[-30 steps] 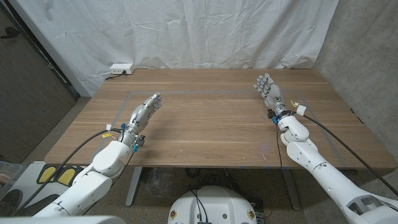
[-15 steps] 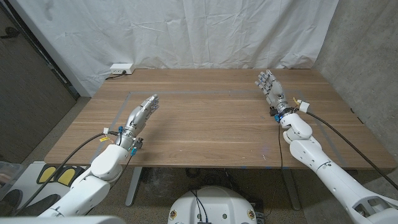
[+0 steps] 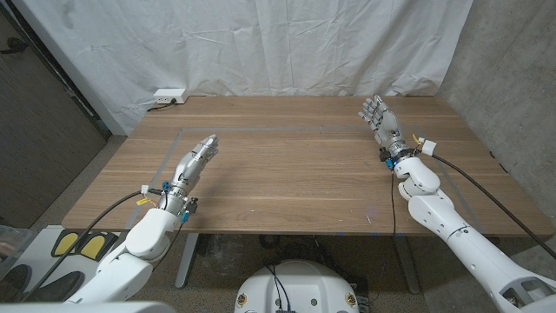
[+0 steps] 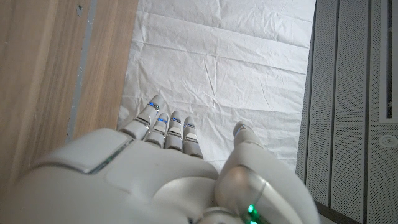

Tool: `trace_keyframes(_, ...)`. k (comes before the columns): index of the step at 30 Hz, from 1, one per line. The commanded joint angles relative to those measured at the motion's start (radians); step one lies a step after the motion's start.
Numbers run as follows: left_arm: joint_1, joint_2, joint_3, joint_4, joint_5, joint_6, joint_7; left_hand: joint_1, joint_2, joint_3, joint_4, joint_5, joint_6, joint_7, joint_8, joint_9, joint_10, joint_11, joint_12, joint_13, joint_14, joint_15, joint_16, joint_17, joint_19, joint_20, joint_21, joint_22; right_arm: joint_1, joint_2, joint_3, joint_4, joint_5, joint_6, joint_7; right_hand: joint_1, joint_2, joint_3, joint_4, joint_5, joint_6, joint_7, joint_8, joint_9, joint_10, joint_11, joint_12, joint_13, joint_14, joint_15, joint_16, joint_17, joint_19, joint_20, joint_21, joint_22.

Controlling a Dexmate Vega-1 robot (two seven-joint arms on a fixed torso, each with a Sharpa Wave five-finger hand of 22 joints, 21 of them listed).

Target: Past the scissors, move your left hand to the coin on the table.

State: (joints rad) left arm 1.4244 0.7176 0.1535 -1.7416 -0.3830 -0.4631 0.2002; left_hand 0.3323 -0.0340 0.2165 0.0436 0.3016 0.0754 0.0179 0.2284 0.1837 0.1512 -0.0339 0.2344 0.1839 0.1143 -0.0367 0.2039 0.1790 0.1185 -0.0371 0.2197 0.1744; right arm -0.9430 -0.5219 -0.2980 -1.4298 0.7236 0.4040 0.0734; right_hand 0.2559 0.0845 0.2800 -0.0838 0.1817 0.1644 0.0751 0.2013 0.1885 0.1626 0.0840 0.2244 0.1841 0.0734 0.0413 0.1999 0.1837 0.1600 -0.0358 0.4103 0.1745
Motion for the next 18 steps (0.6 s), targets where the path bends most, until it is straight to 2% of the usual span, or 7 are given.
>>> trace_keyframes(1, 0.047, -0.006, -0.038, -0.01, 0.019, -0.037, 0.019, 0.01, 0.0, 0.002, -0.006, -0.002, 0.013, 0.003, 0.0, 0.003, 0.011, 0.001, -0.001, 0.005, 0.011, -0.003, 0.004, 0.004, 0.009, -0.045, 0.009, 0.004, -0.006, 0.001, -0.003, 0.0, 0.009, 0.0, 0.011, 0.01, 0.003, 0.003, -0.005, 0.002, 0.006, 0.001, -0.001, 0.001, 0.011, -0.003, -0.003, 0.001, 0.004, 0.001, -0.004, 0.003, 0.007, -0.017, -0.002, 0.002)
trace_keyframes(18, 0.131, -0.028, -0.106, -0.038, 0.044, -0.064, 0.038, 0.016, -0.007, -0.004, -0.01, 0.001, 0.032, 0.002, 0.001, 0.003, 0.028, 0.0, 0.0, 0.005, 0.032, -0.006, 0.007, 0.004, 0.026, -0.043, 0.011, 0.004, -0.019, -0.004, -0.005, -0.005, -0.006, 0.006, 0.0, 0.009, 0.004, 0.002, -0.006, 0.002, 0.007, 0.0, -0.002, 0.001, 0.013, 0.0, -0.003, 0.001, 0.005, 0.001, -0.005, 0.003, 0.01, -0.016, -0.007, 0.003)
